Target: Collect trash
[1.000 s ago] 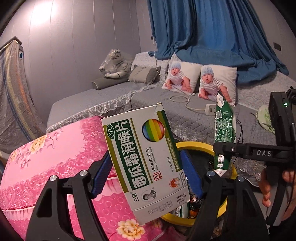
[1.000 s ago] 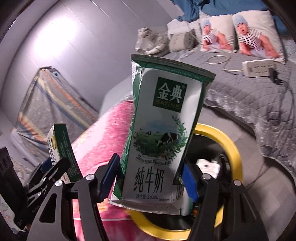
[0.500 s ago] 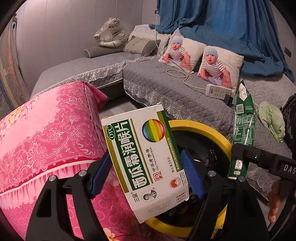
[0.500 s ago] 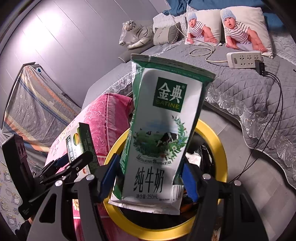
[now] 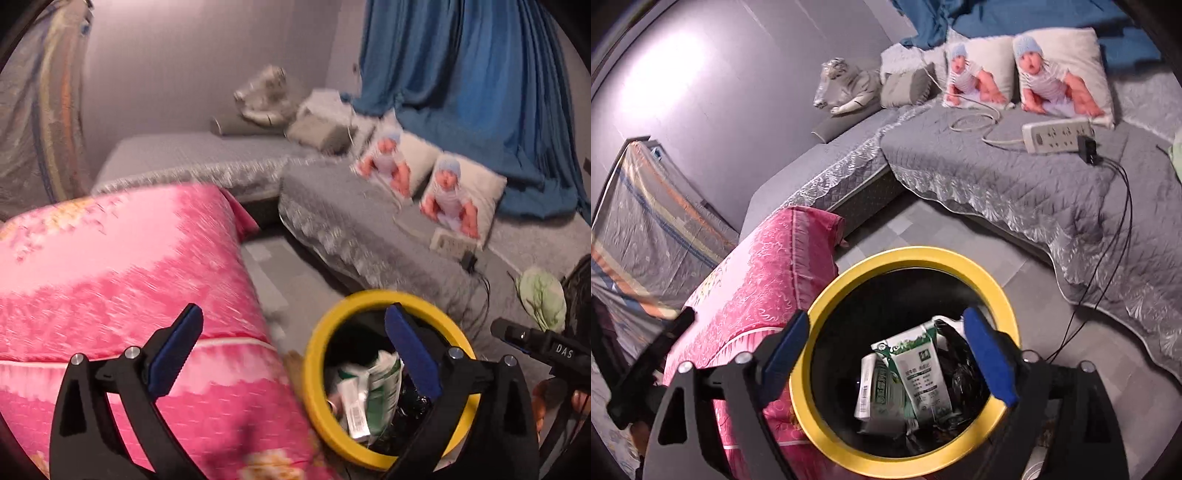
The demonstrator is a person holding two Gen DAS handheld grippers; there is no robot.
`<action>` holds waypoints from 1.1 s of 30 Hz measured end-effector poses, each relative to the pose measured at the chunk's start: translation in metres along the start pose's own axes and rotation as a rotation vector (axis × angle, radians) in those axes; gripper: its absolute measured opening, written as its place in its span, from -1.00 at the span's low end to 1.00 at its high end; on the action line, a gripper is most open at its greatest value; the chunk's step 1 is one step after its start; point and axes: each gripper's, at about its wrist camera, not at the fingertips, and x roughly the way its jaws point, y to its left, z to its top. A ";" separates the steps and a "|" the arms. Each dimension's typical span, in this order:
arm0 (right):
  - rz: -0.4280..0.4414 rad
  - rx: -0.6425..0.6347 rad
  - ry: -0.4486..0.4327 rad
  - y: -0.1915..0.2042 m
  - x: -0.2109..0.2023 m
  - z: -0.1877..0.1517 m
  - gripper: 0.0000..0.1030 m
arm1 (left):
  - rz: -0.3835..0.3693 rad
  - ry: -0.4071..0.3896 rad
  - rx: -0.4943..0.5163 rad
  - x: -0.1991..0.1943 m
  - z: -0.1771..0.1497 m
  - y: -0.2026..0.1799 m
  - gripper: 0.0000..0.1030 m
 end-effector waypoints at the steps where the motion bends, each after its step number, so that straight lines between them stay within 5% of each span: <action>1: -0.009 -0.022 -0.009 0.008 -0.002 -0.001 0.70 | 0.020 -0.033 0.009 -0.012 0.002 0.006 0.84; 7: -0.093 -0.154 -0.140 0.054 -0.015 -0.012 0.84 | 0.205 -0.226 0.031 -0.097 0.004 0.049 0.84; 16: 0.102 -0.329 -0.178 0.145 -0.038 -0.059 0.85 | 0.514 -0.269 -0.012 -0.189 -0.029 0.110 0.84; 21: 0.125 -0.416 -0.277 0.198 -0.059 -0.092 0.85 | 0.611 -0.299 -0.023 -0.235 -0.052 0.122 0.84; 27: 0.081 -0.501 -0.437 0.244 -0.092 -0.122 0.85 | 0.637 -0.329 -0.053 -0.286 -0.067 0.133 0.84; 33: 0.085 -0.535 -0.446 0.259 -0.100 -0.145 0.85 | 0.585 -0.375 -0.140 -0.313 -0.087 0.133 0.84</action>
